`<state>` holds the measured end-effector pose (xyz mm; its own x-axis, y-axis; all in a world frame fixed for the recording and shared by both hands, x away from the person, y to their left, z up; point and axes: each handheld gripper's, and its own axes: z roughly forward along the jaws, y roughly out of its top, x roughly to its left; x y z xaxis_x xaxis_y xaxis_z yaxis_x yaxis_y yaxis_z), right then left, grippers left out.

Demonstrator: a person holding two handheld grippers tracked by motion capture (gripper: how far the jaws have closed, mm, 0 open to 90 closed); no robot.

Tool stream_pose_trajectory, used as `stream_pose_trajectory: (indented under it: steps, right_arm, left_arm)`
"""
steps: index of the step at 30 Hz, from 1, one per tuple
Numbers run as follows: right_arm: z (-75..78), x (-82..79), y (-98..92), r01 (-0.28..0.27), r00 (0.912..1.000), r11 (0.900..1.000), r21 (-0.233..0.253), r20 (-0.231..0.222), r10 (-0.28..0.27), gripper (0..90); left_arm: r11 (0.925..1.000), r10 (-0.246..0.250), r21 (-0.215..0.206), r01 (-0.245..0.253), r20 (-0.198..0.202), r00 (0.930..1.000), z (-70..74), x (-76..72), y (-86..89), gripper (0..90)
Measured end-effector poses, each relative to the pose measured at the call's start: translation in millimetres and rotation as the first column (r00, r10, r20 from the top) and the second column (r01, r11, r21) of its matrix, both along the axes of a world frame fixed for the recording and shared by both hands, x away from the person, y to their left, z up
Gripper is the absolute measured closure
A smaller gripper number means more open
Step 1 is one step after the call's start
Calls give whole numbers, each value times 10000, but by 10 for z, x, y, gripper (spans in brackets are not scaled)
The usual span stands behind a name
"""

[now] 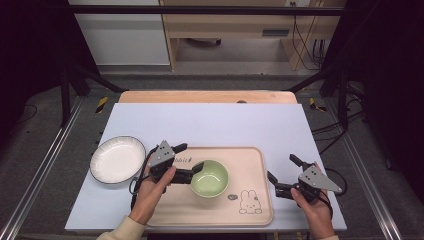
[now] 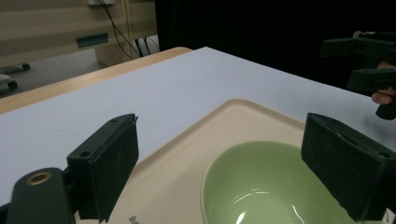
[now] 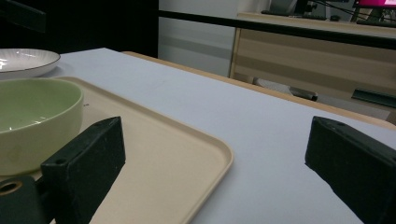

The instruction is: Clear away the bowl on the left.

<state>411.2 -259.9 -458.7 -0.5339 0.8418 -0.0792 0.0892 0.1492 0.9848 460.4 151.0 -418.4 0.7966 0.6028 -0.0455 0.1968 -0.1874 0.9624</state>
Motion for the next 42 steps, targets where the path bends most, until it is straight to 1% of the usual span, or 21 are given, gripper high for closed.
stream_pose_trajectory:
  steps: [5,9,11,15,22,27,30,33,37,42]
  right_arm:
    - [-2,7,1,-2,10000,10000,-21,-12,2,50]
    - [0,4,-3,8,10000,10000,-60,-5,-8,50]
    - [5,-5,-6,54,10000,10000,-50,-20,-55,50]
    - [6,-7,-5,59,10000,10000,-75,-13,-59,50]
    - [0,2,-18,85,10000,9999,-83,-9,-85,50]
    - [1,4,-12,85,10000,9999,-85,21,-85,47]
    - [5,-3,-9,72,10000,9999,-106,14,-72,47]
    - [6,-6,-12,104,9999,9999,-83,49,-103,46]
    - [6,-3,-24,135,9999,9999,-106,25,-135,46]
    - [6,-2,-29,168,9999,9998,-104,40,-168,45]
  left_arm:
    - [9995,-12,-329,14,65,10000,49,-25,42,103]
    - [9989,-183,-434,192,215,9996,99,-44,68,95]
    - [9985,-131,-526,146,291,9995,116,-49,90,91]
    - [9977,-184,-646,213,450,9988,146,-57,154,81]
    - [9961,-104,-868,155,588,9982,224,-54,283,75]
    - [9949,42,-1005,29,697,9976,263,-65,378,69]
    - [9938,56,-1107,20,689,9976,286,-78,431,68]
    - [9929,119,-1193,-27,766,9970,318,-88,484,66]
    - [9911,186,-1330,-91,705,9973,362,-98,541,65]
    - [9879,213,-1553,-62,956,9952,457,-127,612,61]
